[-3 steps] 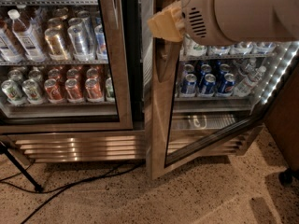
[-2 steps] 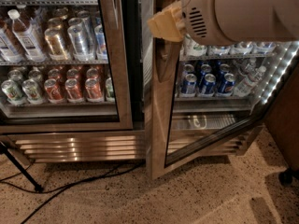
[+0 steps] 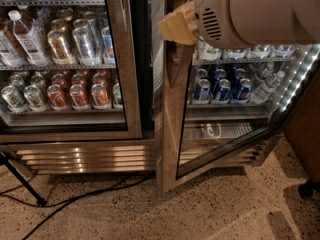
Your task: Open right fridge door
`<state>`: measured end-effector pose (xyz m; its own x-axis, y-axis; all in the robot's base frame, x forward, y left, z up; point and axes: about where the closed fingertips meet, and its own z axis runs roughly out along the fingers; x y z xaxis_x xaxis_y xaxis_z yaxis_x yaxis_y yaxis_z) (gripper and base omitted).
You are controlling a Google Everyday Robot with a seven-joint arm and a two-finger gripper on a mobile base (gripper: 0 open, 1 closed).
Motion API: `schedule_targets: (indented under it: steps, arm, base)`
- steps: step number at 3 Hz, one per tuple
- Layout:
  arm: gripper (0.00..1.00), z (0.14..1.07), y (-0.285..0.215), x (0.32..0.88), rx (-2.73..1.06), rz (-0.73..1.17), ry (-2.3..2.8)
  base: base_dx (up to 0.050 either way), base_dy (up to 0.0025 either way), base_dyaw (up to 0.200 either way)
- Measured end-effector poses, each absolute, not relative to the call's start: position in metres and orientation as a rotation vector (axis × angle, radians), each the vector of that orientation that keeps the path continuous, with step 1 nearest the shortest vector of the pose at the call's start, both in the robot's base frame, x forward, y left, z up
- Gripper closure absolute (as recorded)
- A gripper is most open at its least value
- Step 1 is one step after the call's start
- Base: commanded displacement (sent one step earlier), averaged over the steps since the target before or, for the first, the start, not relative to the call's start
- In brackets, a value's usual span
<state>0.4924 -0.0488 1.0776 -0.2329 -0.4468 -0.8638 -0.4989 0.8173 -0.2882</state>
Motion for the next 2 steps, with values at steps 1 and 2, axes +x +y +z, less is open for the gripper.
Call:
schedule_targets:
  steps: [1,2]
  arm:
    - [0.34,1.0776,-0.0488,0.4923,-0.716,0.057,1.865]
    - [0.00,1.0776,-0.0487,0.4923,-0.716,0.057,1.864]
  base:
    - [0.000,0.00000,0.000]
    - [-0.049,-0.00002,0.000]
